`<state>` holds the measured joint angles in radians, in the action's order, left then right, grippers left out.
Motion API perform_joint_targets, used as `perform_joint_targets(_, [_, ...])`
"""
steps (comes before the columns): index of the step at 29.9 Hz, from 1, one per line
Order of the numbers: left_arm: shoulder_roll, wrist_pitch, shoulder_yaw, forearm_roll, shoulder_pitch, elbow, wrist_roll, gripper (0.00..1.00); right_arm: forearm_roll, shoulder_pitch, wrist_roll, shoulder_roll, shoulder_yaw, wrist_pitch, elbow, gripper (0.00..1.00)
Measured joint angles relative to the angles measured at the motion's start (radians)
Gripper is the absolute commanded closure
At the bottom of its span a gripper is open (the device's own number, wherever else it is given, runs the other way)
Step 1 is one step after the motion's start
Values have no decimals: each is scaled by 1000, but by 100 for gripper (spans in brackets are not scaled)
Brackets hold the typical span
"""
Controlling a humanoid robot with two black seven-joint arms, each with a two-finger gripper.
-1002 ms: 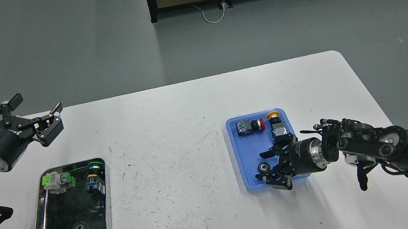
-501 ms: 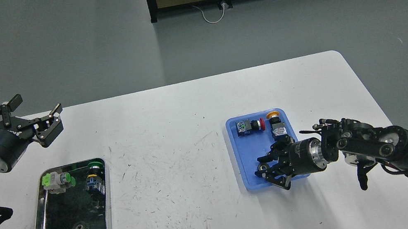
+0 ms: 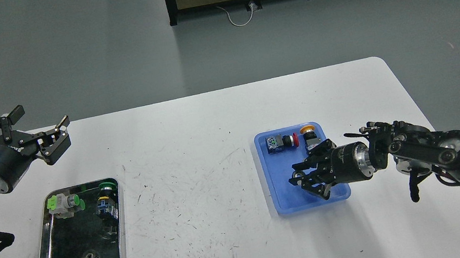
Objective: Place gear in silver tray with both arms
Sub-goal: 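Carry the second gear toward the silver tray and release it on the table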
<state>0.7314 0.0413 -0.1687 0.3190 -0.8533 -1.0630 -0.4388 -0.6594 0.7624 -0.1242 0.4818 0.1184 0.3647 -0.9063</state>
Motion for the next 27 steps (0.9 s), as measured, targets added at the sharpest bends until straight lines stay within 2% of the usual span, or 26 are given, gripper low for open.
perform_joint_targets(5, [-1, 1, 0, 0, -1, 0, 2, 2, 19, 57, 0, -41, -1, 6, -4, 75])
perform_joint_targets(12, [-1, 8, 0, 0, 0, 0, 5, 2, 48, 145, 0, -204, -77, 6, 31, 74])
perform_joint_targets(19, [-1, 21, 0, 0, -1, 0, 5, 2, 49, 159, -1, -365, -144, 6, 111, 73])
perform_joint_targets(27, [-1, 22, 0, 0, -2, 0, 5, 2, 49, 146, -3, -473, -199, 7, 179, 70])
